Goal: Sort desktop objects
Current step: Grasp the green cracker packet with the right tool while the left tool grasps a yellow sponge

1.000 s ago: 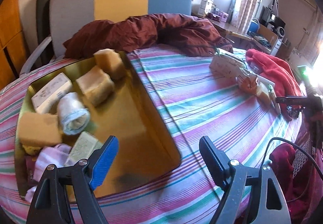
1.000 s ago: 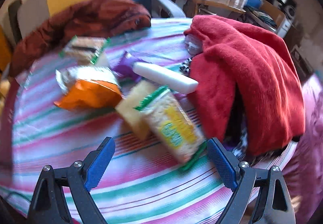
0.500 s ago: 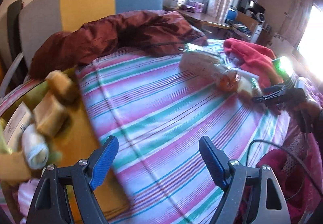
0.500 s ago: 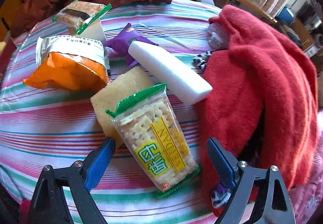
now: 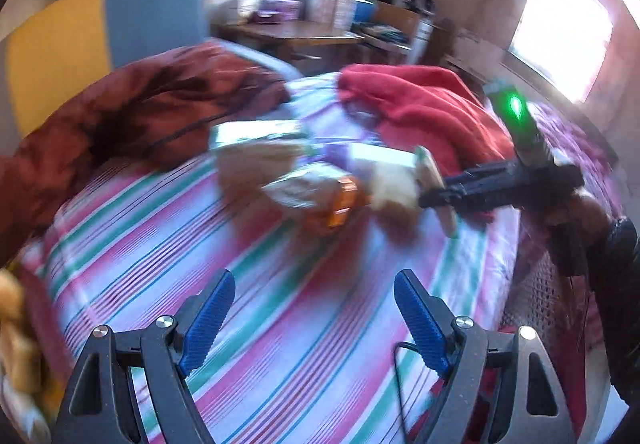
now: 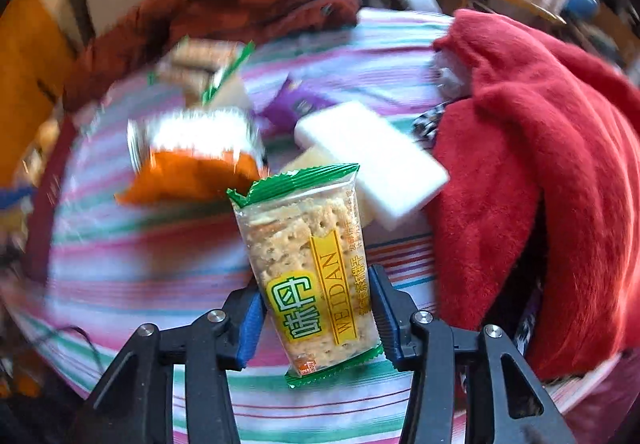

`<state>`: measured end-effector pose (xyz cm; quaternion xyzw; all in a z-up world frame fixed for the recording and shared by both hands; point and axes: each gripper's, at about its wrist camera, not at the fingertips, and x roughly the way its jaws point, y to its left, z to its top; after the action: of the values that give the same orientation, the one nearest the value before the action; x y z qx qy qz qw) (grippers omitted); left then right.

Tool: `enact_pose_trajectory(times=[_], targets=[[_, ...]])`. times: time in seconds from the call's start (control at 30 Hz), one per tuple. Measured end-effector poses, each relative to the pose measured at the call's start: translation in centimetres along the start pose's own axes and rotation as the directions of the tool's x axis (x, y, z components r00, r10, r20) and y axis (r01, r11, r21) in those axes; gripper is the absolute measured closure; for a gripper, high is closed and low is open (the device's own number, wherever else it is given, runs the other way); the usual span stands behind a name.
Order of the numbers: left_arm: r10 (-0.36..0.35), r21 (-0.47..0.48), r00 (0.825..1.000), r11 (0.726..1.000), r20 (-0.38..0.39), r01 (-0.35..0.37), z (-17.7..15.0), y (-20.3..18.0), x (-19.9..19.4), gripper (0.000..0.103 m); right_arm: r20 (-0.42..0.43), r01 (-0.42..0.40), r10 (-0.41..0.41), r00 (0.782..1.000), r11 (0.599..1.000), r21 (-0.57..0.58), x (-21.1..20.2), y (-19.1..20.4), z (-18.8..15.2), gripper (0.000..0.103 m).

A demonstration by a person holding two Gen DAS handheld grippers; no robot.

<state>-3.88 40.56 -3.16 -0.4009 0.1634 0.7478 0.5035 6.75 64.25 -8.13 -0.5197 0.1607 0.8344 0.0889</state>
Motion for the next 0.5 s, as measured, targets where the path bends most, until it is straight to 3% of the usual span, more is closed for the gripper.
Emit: enact_pose_trajectory(times=[0.1, 0.27, 0.33, 0.5], targets=[[-0.055, 0.056, 0.998, 0.997, -0.009, 0.055, 1.1, -2.1, 1.6, 0.020, 0.132, -0.099, 0.083, 0.988, 0.987, 0.125, -2.1, -1.5, -0.5, 0.054], [-0.080, 0.150, 0.996, 0.985, -0.038, 0.085, 3.2, -5.3, 4.9, 0.020, 0.342, -0.280, 0.161, 0.926, 0.900, 0.334, -3.2, -5.4, -1.9, 0.054], [-0.088, 0.170, 0.995, 0.981, -0.047, 0.095, 4.1, -6.2, 6.3, 0.020, 0.347, -0.241, 0.100, 0.933, 0.888, 0.391, -3.3, -6.1, -2.1, 0.054], [-0.089, 0.178, 0.993, 0.979, -0.075, 0.101, 5.8, -7.5, 10.0, 0.020, 0.376, -0.245, 0.062, 0.924, 0.853, 0.461, -3.3, -7.2, -2.5, 0.054]])
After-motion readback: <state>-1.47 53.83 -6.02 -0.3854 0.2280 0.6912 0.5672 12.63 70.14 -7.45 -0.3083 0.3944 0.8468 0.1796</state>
